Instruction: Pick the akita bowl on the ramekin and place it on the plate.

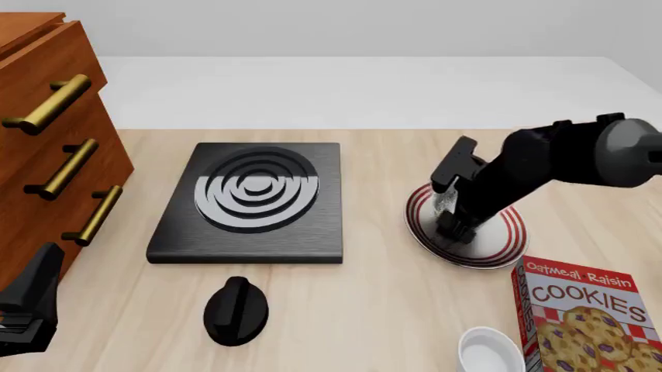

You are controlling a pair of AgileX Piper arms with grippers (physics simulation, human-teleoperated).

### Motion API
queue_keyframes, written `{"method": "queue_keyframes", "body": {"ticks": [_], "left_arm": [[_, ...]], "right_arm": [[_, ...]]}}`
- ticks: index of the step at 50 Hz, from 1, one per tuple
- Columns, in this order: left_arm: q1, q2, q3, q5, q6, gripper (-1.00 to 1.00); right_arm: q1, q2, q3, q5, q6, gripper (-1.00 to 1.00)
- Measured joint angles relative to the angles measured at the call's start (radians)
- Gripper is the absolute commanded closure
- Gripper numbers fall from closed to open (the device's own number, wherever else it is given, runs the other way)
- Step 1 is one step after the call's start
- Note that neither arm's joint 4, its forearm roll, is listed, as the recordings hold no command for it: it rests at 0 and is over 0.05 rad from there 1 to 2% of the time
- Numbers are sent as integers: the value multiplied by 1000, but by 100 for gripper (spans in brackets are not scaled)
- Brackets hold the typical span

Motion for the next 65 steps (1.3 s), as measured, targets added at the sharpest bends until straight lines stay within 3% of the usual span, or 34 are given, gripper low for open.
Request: {"method": "queue_keyframes", "body": {"ticks": [19,35,55,65], "left_arm": [[0,0,0,0,0,-100],[0,0,0,0,0,-100],[0,0,0,0,0,-100],[0,0,0,0,0,-100]], "right_arm": [[41,-98,-22,33,74,-100],[78,-165,-7,-20,164,-100],[104,-312,109,-176,267,-100],[109,-443,228,-349,318,-100]]}}
